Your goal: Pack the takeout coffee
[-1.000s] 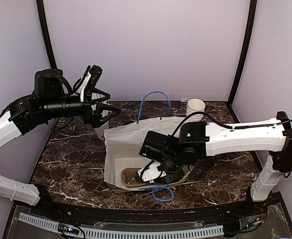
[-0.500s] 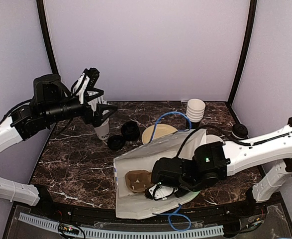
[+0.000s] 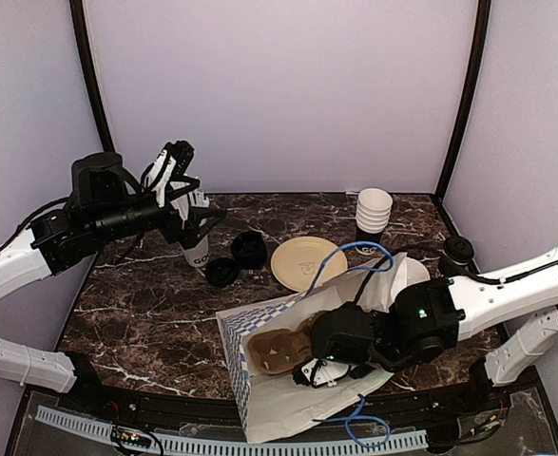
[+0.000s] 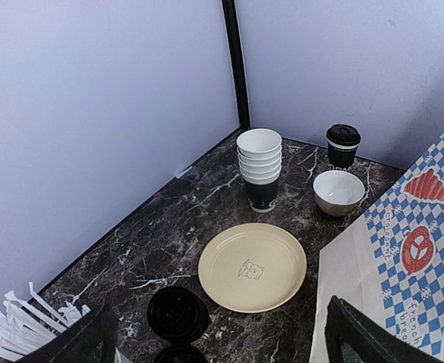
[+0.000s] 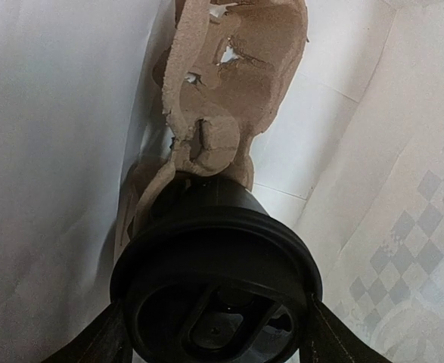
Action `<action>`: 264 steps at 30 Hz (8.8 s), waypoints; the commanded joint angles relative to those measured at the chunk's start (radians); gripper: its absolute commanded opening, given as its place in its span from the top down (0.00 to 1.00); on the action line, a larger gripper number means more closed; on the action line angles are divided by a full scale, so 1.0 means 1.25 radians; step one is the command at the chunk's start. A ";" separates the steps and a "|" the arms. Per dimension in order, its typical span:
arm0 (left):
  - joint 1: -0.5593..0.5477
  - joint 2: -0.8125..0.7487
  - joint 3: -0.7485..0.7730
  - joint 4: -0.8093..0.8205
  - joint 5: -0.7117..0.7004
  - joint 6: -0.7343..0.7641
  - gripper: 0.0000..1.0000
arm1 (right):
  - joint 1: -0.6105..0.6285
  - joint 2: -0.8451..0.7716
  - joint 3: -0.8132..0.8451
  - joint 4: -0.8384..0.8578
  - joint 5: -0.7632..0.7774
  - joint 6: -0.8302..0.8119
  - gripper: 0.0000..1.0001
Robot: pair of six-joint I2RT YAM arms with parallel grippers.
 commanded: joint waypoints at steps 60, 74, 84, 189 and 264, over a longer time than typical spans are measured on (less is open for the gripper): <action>0.007 -0.004 -0.058 0.054 0.091 -0.012 0.02 | -0.044 -0.077 0.120 -0.173 -0.227 -0.016 0.48; 0.008 -0.009 -0.064 0.058 0.099 -0.013 0.02 | -0.096 -0.036 0.075 -0.129 -0.209 -0.008 0.48; 0.007 -0.004 -0.068 0.061 0.105 -0.015 0.02 | -0.111 -0.034 0.053 -0.097 -0.253 -0.006 0.48; 0.008 -0.014 0.128 -0.203 0.101 -0.073 0.03 | -0.423 0.416 0.878 -0.473 -0.641 0.036 0.01; -0.016 0.242 0.247 -0.270 0.410 -0.013 1.00 | -1.303 0.230 0.346 -0.222 -0.470 0.224 0.08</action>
